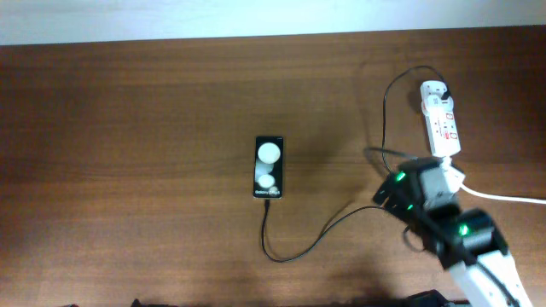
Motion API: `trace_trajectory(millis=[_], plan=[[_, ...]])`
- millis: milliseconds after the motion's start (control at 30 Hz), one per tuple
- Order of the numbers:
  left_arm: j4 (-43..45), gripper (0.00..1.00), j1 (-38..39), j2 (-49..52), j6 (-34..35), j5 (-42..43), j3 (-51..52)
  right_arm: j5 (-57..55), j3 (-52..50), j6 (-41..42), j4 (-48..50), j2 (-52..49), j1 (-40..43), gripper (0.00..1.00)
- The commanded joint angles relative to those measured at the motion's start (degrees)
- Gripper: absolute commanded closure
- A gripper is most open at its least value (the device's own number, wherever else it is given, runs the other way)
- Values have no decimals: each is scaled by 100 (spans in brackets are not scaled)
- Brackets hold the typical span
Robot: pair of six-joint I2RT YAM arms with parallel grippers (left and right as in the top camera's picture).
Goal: Plug charger to phone and switch on socket
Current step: 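Move the right gripper over the power strip switch, then press the red switch beside the charger plug with the right gripper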
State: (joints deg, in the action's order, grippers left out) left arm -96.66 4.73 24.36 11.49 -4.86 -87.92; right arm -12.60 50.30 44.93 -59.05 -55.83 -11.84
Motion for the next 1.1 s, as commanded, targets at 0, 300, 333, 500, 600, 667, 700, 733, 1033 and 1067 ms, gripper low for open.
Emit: trace_trajectory(millis=[0, 300, 333, 500, 600, 667, 700, 733, 1033, 1067], plan=[[-2, 1, 2, -76, -90, -76, 22, 1749, 695, -1947, -254, -765, 1543, 1], [-2, 1, -4, -713, -90, -76, 22, 1797, 1182, -1530, 155, -1845, 2256, 96], [-2, 1, -37, -892, -90, -76, 24, 1478, 1845, -1528, -133, -2094, 2413, 96], [-2, 1, -356, -1661, -90, -76, 22, 1252, 5486, -1530, -2070, -4728, 3252, 94], [-2, 1, -356, -1836, -90, -76, 22, 1255, 7302, -1534, -2618, -6487, 3512, 93], [-2, 1, -358, -1945, -90, -76, 22, 1252, 7379, -1596, -2297, -7060, 3512, 93], [-2, 1, -358, -1982, -90, -76, 22, 1255, 7379, -1598, -2140, -7237, 3510, 93], [-2, 1, -358, -1987, -90, -76, 22, 1257, 7379, -1622, -1930, -7390, 3510, 93], [-2, 1, -380, -1991, -90, -76, 22, 1300, 7309, -1617, -1054, -7788, 3506, 94], [-2, 1, -380, -1991, -90, -76, 22, 1397, 7309, -1617, -1010, -7868, 3506, 94]])
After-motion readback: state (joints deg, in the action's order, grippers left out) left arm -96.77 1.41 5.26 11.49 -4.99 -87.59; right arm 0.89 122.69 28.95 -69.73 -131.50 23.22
